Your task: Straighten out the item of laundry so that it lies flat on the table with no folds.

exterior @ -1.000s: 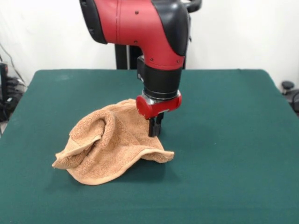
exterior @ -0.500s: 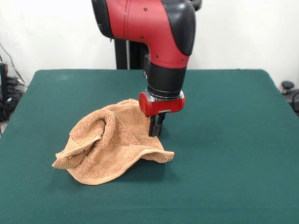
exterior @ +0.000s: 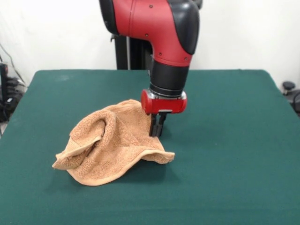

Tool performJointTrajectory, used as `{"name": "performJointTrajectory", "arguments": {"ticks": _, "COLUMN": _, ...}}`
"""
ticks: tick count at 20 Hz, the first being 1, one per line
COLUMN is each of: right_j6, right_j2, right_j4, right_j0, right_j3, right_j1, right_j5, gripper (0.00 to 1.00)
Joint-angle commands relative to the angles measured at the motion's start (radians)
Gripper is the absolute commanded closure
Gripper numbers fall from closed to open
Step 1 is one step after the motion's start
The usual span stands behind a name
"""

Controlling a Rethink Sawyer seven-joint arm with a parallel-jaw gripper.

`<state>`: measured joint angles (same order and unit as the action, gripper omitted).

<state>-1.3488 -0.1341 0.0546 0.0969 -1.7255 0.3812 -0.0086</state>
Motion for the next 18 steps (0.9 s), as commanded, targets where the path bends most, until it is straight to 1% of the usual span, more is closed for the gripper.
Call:
{"name": "performJointTrajectory", "arguments": {"ticks": 1, "right_j6": -0.331, "right_j2": 0.161, "right_j4": -0.096, "right_j0": -0.064, "right_j3": -0.046, "right_j1": -0.180, "right_j5": -0.109, "gripper": 1.00}}
{"name": "performJointTrajectory", "arguments": {"ticks": 18, "right_j6": -0.364, "right_j2": 0.169, "right_j4": -0.199, "right_j0": -0.114, "right_j3": -0.110, "right_j1": -0.161, "right_j5": -0.145, "gripper": 1.00}}
